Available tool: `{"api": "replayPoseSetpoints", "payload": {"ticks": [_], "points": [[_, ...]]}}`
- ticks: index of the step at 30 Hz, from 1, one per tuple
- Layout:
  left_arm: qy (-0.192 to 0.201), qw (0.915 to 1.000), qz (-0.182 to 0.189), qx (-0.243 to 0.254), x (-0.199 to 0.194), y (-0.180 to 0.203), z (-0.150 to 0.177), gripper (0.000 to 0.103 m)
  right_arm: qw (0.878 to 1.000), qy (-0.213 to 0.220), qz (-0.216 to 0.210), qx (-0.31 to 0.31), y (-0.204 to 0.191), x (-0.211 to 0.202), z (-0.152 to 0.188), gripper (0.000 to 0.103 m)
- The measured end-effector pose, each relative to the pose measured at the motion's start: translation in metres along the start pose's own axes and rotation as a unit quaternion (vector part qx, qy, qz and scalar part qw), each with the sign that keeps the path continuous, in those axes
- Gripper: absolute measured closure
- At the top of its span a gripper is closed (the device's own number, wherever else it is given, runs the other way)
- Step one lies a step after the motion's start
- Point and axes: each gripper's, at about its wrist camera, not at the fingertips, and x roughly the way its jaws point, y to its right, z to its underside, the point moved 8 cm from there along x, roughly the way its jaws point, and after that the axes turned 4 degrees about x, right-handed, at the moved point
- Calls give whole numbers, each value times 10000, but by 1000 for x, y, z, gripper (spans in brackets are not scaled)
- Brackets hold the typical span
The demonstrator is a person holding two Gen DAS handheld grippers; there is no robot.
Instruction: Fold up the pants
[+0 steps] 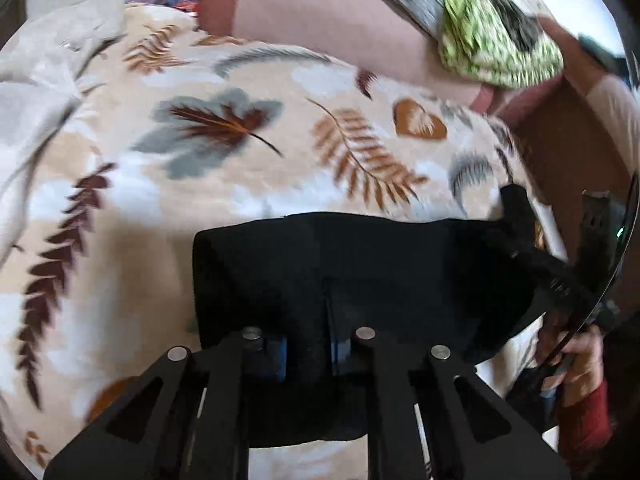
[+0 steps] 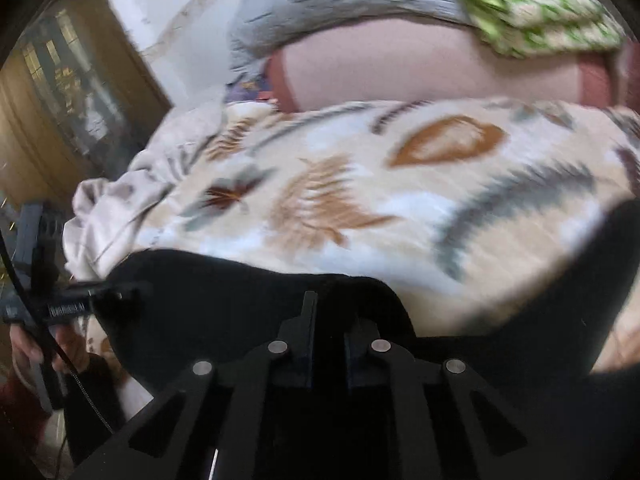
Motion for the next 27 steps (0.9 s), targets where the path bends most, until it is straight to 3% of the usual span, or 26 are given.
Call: {"api": "replayPoseSetpoints", "payload": {"ticks": [3, 4, 6, 8, 10, 11, 14, 17, 21, 22, 23, 25, 27], "points": [[-193, 9992, -322, -150, 9, -27, 6, 92, 9998, -163, 86, -17, -13, 24, 3, 82], [-305, 9989, -300, -171, 16, -28, 10, 91, 9993, -345, 115, 85, -10, 32, 7, 74], [-542, 9972, -428, -303, 32, -36, 21, 86, 9987, -456, 5, 215, -2, 29, 9, 71], [-540, 9967, -464, -397, 36, -37, 22, 83, 9993, -193, 84, 324, 18, 3, 4, 62], [-508, 9968, -447, -425, 35, -36, 20, 64, 9984, 178, 305, 453, 46, -32, -8, 47], [-513, 9968, -401, -469, 34, -36, 19, 60, 9967, 387, 476, 536, 63, -49, -16, 38], [-427, 9964, -429, -591, 25, -40, 16, 58, 9847, 818, 1282, 853, 122, -92, -41, 30], [-195, 9958, -668, -591, 11, -45, 10, 56, 9693, 588, 2164, 1012, 178, -90, -60, 30], [-70, 9949, -695, -724, -2, -48, 4, 52, 9612, 68, 2474, 1221, 227, -52, -74, 31], [-46, 9947, -710, -742, -5, -48, 3, 52, 9629, -140, 2404, 1217, 232, -41, -72, 46], [-12, 9945, -762, -722, -8, -48, 2, 52, 9663, -277, 2282, 1159, 232, -36, -69, 89], [46, 9941, -870, -651, -12, -44, 0, 52, 9742, -293, 2088, 801, 219, -43, -66, 93], [117, 9948, -828, -579, -15, -36, -3, 52, 9787, 266, 2012, 317, 198, -81, -63, 93]]}}
